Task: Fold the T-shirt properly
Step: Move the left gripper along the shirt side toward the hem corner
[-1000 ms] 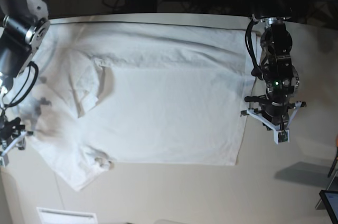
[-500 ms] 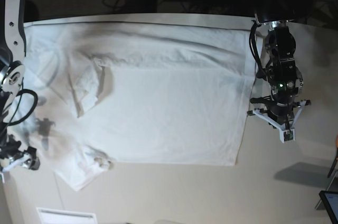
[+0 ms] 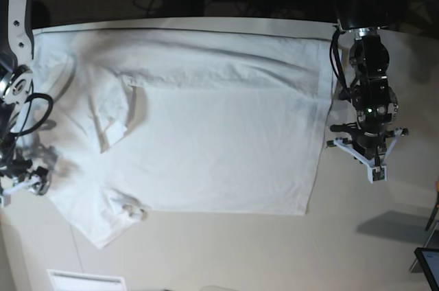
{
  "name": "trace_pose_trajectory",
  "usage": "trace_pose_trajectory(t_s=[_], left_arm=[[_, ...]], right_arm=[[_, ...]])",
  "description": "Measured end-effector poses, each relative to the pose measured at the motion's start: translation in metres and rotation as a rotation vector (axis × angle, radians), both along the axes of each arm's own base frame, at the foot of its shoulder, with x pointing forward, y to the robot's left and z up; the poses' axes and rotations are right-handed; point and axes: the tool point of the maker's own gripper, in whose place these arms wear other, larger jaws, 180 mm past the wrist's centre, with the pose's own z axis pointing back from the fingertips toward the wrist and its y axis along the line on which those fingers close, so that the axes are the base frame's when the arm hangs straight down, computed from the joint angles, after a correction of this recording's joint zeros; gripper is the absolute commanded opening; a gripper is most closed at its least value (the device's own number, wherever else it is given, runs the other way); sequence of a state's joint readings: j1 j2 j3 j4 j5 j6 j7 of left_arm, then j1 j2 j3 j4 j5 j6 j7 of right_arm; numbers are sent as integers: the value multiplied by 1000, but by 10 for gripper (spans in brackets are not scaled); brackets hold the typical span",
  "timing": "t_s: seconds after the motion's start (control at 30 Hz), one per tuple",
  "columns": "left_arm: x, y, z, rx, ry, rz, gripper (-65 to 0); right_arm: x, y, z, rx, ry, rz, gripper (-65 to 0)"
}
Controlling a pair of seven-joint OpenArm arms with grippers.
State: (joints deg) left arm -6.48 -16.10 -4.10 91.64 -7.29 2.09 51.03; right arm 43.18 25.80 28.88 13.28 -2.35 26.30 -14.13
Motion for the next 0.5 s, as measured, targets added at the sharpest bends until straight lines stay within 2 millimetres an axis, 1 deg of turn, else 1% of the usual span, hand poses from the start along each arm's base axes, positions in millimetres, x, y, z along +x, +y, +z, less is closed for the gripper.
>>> trace_pose_trajectory(t_s=[0.13, 0.23, 0.3, 0.4, 0.5], left_arm=[[2, -3, 1, -10, -7, -6, -647], [1, 1, 2, 1, -3, -4, -583], [-1, 4, 1, 4, 0, 3, -522], [0, 1, 0, -2, 1, 0, -455], [0, -1, -1, -7, 2, -2, -428]], right_arm=[[1, 5, -1, 6, -2, 7, -189], [1, 4, -2, 5, -1, 7, -189], [0, 4, -2, 5, 1, 7, -189], [-6, 5, -9, 4, 17, 10, -189], [-8, 6, -12, 7, 14, 13, -190]])
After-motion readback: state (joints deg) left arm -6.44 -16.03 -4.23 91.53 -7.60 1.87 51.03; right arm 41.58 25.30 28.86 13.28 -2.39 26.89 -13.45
